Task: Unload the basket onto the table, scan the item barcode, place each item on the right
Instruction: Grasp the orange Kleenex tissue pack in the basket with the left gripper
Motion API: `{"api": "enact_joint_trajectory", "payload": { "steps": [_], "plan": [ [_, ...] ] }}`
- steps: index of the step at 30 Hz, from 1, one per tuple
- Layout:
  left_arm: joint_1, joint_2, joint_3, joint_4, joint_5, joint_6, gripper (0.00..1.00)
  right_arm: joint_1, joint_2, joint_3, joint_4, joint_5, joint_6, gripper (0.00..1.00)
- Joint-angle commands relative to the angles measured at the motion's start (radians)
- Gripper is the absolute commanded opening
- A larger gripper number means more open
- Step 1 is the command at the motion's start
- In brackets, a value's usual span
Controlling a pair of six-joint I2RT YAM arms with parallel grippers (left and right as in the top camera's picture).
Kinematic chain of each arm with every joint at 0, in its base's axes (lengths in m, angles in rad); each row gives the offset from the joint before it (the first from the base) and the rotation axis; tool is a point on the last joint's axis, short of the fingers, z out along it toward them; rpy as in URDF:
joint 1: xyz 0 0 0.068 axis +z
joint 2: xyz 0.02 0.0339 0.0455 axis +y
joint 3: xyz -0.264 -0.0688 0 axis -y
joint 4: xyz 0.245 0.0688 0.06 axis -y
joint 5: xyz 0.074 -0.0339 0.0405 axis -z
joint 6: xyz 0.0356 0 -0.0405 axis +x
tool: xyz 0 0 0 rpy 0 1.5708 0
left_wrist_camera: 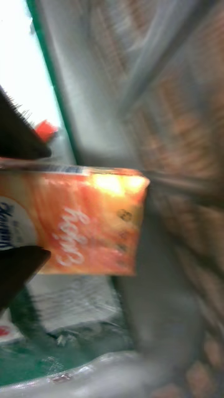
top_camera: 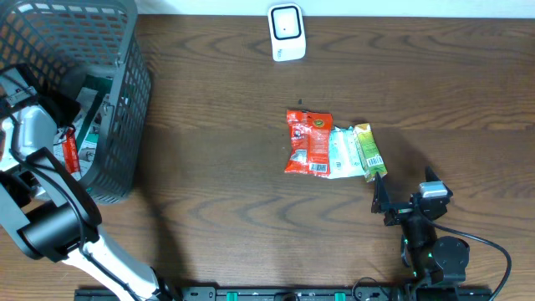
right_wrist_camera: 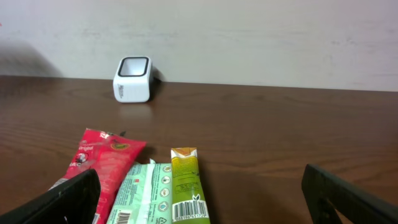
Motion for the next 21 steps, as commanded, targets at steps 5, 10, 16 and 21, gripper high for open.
{"api": "enact_joint_trajectory", "payload": {
  "steps": [5, 10, 16, 21],
  "plan": [
    [0.003, 0.033, -0.061, -0.020, 0.026, -0.013, 0.51, -0.011, -0.004, -0.001, -0.003, 0.002, 0.013, 0.99],
    [0.001, 0.029, -0.072, 0.003, 0.030, -0.013, 0.35, -0.011, -0.004, -0.001, -0.003, 0.002, 0.013, 0.99],
    [0.000, -0.033, -0.067, 0.016, 0.030, -0.013, 0.22, -0.011, -0.004, -0.001, -0.003, 0.002, 0.013, 0.99],
    [-0.001, -0.095, -0.067, 0.017, 0.030, -0.013, 0.12, -0.011, -0.004, -0.001, -0.003, 0.002, 0.013, 0.99]
  ]
}}
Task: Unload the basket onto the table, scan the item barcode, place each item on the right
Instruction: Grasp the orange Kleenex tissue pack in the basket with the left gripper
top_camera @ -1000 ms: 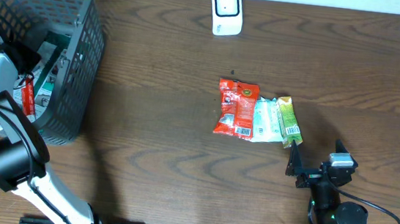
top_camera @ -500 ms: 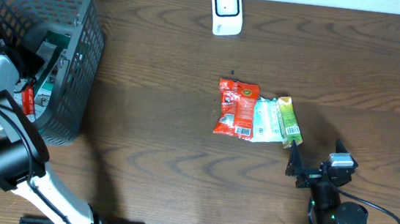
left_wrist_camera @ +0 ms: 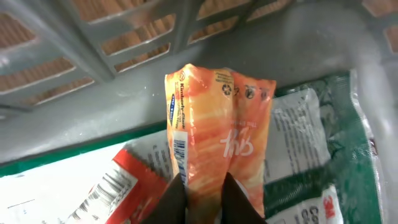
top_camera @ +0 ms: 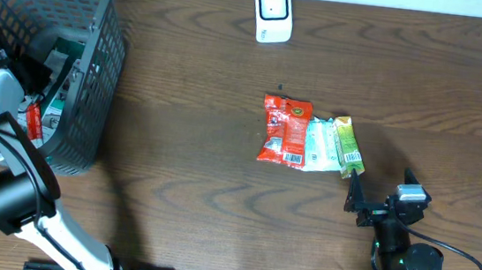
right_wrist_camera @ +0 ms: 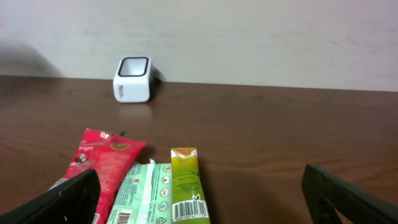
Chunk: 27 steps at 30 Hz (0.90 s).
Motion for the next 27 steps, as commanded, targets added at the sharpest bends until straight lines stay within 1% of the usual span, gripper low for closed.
{"api": "enact_joint_trajectory", "payload": {
  "steps": [1, 5, 11, 12, 13, 17, 21, 24, 27],
  "plan": [
    [-0.002, -0.072, -0.011, -0.005, -0.005, 0.007, 0.11, -0.011, -0.004, -0.001, -0.003, 0.002, 0.013, 0.99],
    [-0.002, -0.150, -0.011, -0.008, -0.005, 0.010, 0.09, -0.011, -0.004, -0.001, -0.003, 0.002, 0.013, 0.99],
    [-0.002, -0.358, -0.011, -0.046, -0.005, 0.011, 0.08, -0.011, -0.004, -0.001, -0.003, 0.002, 0.013, 0.99],
    [-0.003, -0.394, -0.011, -0.055, -0.005, 0.017, 0.08, -0.011, -0.004, -0.001, -0.003, 0.002, 0.013, 0.99],
    [-0.010, -0.473, -0.011, -0.078, -0.009, 0.032, 0.08, -0.011, -0.004, -0.001, -0.003, 0.002, 0.013, 0.99],
    [-0.047, -0.631, -0.011, -0.150, -0.011, 0.059, 0.08, -0.011, -0.004, -0.001, -0.003, 0.002, 0.013, 0.99],
    [-0.129, -0.780, -0.011, -0.262, -0.013, 0.059, 0.08, -0.011, -0.004, -0.001, -0.003, 0.002, 0.013, 0.99],
    [-0.235, -0.862, -0.011, -0.356, -0.016, 0.059, 0.08, -0.011, -0.004, -0.001, -0.003, 0.002, 0.013, 0.99],
    [-0.390, -0.901, -0.012, -0.458, -0.049, 0.059, 0.08, -0.011, -0.004, -0.001, -0.003, 0.002, 0.013, 0.99]
  ]
}}
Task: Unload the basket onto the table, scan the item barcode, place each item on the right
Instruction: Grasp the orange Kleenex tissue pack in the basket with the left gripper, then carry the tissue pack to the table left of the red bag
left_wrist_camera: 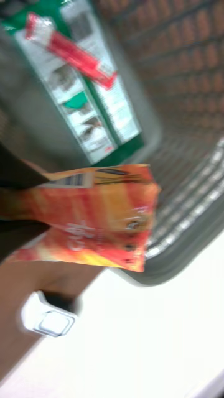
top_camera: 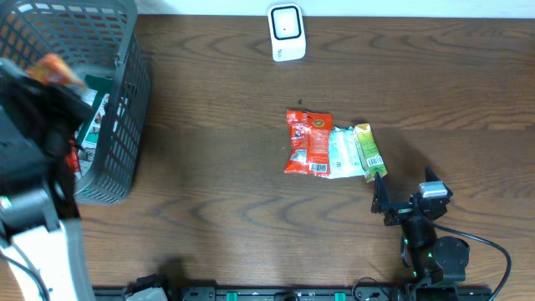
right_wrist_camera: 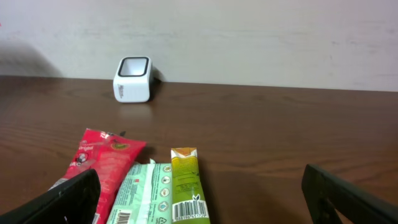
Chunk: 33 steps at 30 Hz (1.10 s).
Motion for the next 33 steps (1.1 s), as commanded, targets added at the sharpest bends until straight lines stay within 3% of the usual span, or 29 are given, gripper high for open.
{"api": "enact_joint_trajectory", "payload": {
  "steps": [1, 6, 11, 22, 29, 33],
  "plan": [
    [-0.155, -0.010, 0.001, -0.076, -0.049, 0.018, 0.08, -0.011, -0.004, -0.001, -0.003, 0.002, 0.014, 0.99],
    [-0.423, 0.048, -0.027, -0.164, -0.108, 0.019, 0.08, -0.011, -0.004, -0.001, -0.003, 0.002, 0.014, 0.99],
    [-0.603, 0.182, -0.052, -0.163, -0.119, 0.019, 0.08, -0.011, -0.004, -0.001, -0.003, 0.002, 0.013, 0.99],
    [-0.825, 0.577, -0.052, -0.056, -0.343, 0.018, 0.08, -0.011, -0.004, -0.001, -0.003, 0.002, 0.014, 0.99],
    [-0.975, 0.726, -0.052, 0.051, -0.655, 0.019, 0.08, -0.011, -0.004, -0.001, -0.003, 0.002, 0.014, 0.99],
    [-1.051, 0.785, -0.052, 0.061, -0.756, 0.019, 0.08, -0.011, -0.004, -0.001, -0.003, 0.002, 0.014, 0.99]
  ]
}}
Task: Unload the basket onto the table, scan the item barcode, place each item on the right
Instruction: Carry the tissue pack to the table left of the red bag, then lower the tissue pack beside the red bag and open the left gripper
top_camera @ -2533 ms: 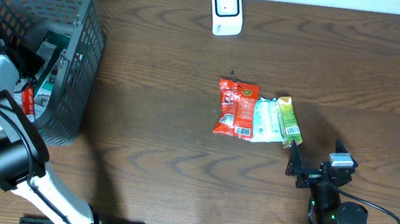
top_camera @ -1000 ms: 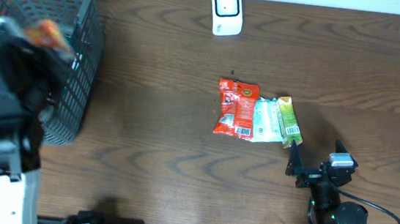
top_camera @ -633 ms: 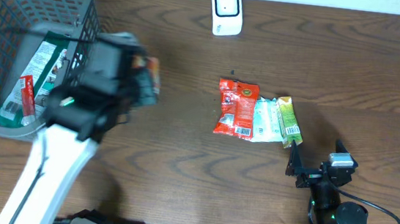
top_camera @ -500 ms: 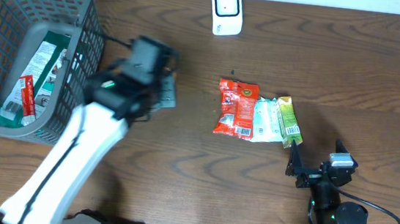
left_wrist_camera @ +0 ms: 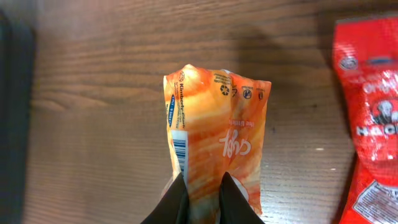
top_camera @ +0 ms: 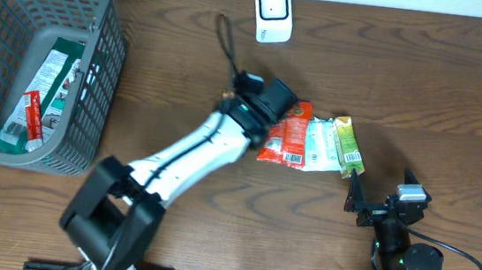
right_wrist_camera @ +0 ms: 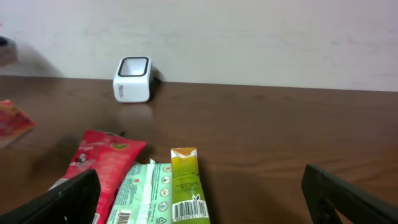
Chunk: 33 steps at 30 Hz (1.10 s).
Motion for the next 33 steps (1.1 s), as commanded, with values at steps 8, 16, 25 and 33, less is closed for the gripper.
{"api": "enact_joint_trajectory", "payload": {
  "steps": [8, 16, 25, 33],
  "plan": [
    [-0.148, 0.189, -0.006, 0.050, -0.308, 0.047, 0.08, -0.011, -0.004, -0.001, -0.003, 0.002, 0.014, 0.99],
    [-0.159, 0.236, -0.006, 0.071, -0.338, 0.047, 0.08, -0.011, -0.004, -0.001, -0.003, 0.002, 0.014, 0.99],
    [-0.159, 0.236, -0.006, 0.078, -0.185, 0.046, 0.09, -0.011, -0.004, -0.001, -0.003, 0.002, 0.014, 0.99],
    [-0.159, 0.236, -0.006, 0.082, -0.185, 0.047, 0.17, -0.011, -0.004, -0.001, -0.003, 0.002, 0.014, 0.99]
  ]
}}
